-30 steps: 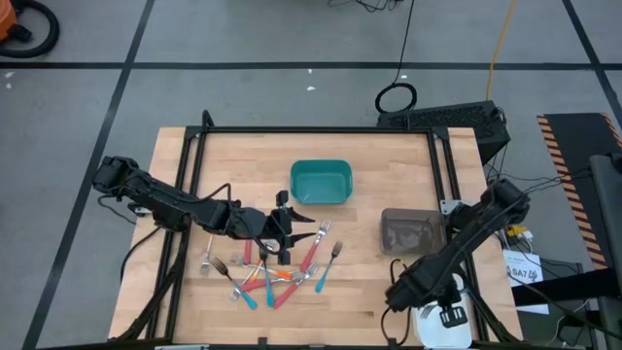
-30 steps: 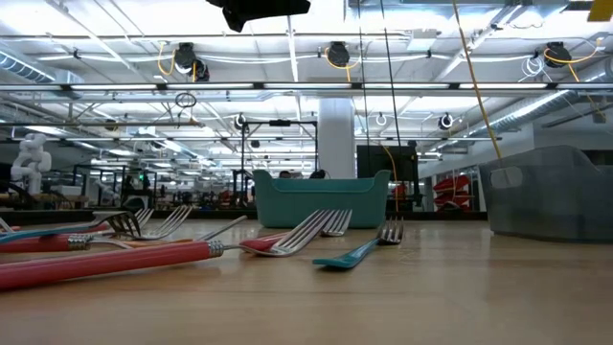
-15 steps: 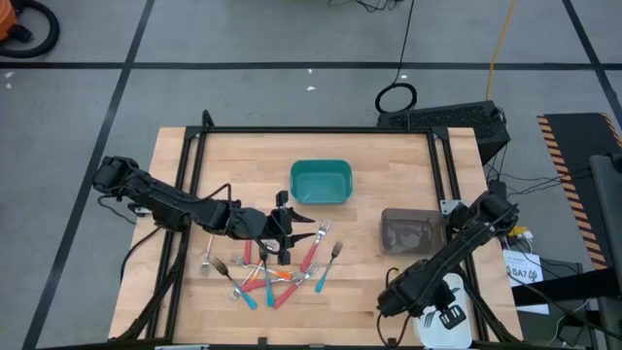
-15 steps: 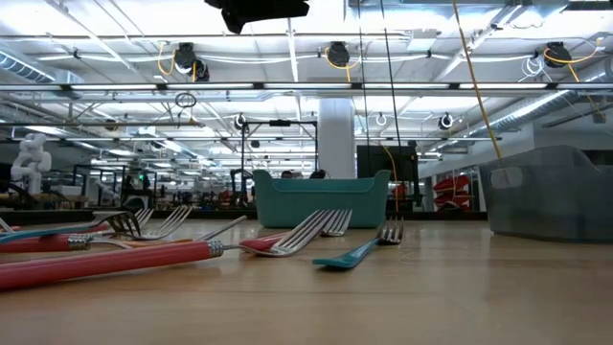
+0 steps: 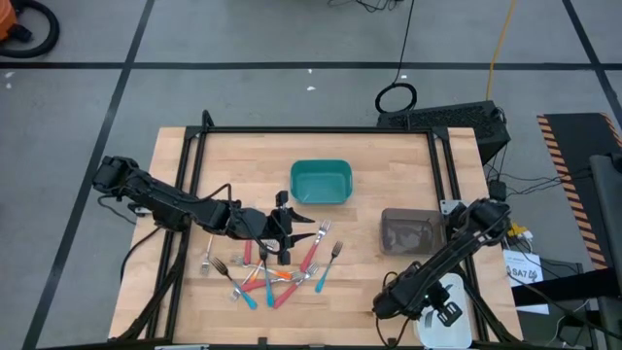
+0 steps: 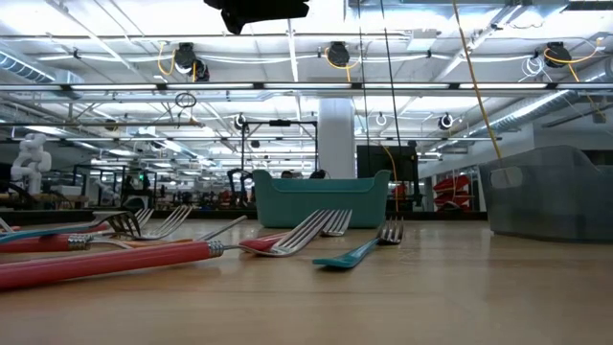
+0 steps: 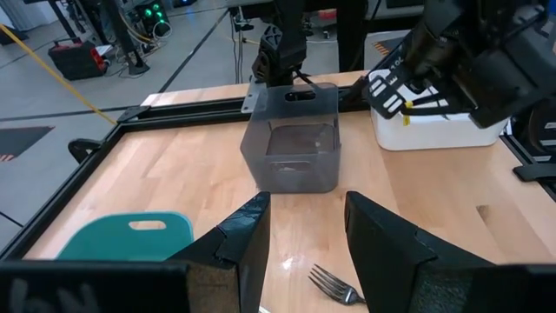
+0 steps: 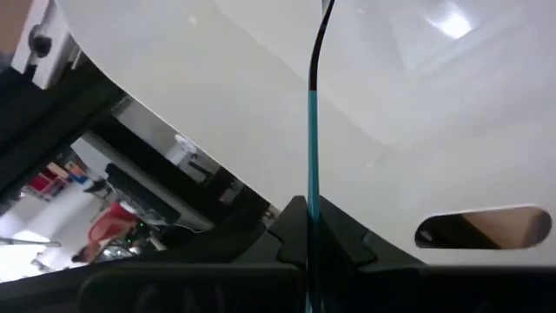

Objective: Sort silverware by color (type)
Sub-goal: Put the blue fork into the white bin

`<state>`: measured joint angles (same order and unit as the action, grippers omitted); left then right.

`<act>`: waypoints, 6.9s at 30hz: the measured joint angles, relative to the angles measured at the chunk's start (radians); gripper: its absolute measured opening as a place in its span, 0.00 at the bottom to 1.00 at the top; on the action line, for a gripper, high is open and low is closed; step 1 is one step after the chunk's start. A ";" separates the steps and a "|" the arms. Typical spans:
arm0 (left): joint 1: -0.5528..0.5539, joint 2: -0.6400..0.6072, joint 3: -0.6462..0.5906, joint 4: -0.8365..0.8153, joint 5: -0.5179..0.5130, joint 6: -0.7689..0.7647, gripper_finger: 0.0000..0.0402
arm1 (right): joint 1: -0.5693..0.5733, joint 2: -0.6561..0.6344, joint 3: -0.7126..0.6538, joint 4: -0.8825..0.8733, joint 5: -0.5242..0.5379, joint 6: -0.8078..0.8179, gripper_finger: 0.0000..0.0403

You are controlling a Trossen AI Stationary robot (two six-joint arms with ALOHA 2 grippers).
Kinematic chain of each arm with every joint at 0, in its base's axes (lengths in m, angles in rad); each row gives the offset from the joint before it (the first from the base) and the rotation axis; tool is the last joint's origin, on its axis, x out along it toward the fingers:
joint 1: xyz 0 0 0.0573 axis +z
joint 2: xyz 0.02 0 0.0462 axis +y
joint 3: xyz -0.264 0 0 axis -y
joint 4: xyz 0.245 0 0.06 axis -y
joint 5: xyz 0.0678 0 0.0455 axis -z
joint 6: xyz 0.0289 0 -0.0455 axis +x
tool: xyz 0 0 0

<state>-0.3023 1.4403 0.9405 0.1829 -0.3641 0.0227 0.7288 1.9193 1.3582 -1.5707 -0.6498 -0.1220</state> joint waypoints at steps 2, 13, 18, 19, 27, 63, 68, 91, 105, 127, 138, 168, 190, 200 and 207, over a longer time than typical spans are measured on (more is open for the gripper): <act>0.000 0.000 0.000 0.000 0.000 0.000 0.37 | 0.000 0.010 0.000 -0.001 0.001 -0.007 0.01; 0.000 0.000 0.000 -0.001 0.000 -0.002 0.37 | 0.006 0.015 0.000 0.007 0.104 0.071 0.22; 0.000 0.000 0.000 -0.001 0.000 -0.002 0.37 | 0.006 0.015 0.000 0.007 0.104 0.112 0.31; 0.000 0.000 0.000 -0.002 0.000 -0.002 0.37 | 0.006 0.015 0.000 0.007 0.104 0.122 0.33; 0.000 0.000 0.000 -0.002 0.000 -0.002 0.37 | 0.006 0.015 0.039 0.006 0.138 0.185 0.40; 0.000 0.000 0.000 -0.141 0.000 -0.113 0.37 | 0.003 -0.096 0.318 0.072 1.009 0.382 0.37; 0.000 0.000 0.000 -0.163 0.000 -0.136 0.37 | 0.003 -0.095 0.318 0.205 1.216 0.316 0.37; -0.079 0.034 0.002 -0.209 0.000 -0.246 0.37 | -0.086 -0.092 0.158 0.528 1.487 0.628 0.37; -0.079 0.243 0.007 -0.054 0.003 -0.248 0.37 | -0.120 -0.092 0.044 0.560 1.431 0.579 0.37; -0.100 0.640 0.560 -0.556 -0.011 -0.374 0.37 | -0.052 -0.101 0.044 0.542 1.275 0.655 0.20; -0.079 0.677 0.577 -0.571 -0.004 -0.451 0.37 | 0.109 -0.146 0.044 0.435 1.328 0.894 0.16; -0.040 0.700 0.576 -0.561 -0.004 -0.478 0.37 | 0.151 -0.146 0.044 0.458 1.326 1.027 0.15; -0.035 0.746 0.577 -0.577 0.073 -0.502 0.37 | 0.151 -0.146 0.044 0.460 1.326 0.993 0.15; -0.023 0.768 0.605 -0.589 0.098 -0.495 0.34 | 0.150 -0.146 0.045 0.444 1.327 0.992 0.15; -0.021 0.771 0.606 -0.584 0.121 -0.437 0.19 | 0.150 -0.146 0.045 0.444 1.328 0.992 0.15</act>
<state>-0.3229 2.2116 1.5463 -0.4010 -0.2436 -0.4143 0.8788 1.7733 1.4029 -1.1263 0.6783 0.8700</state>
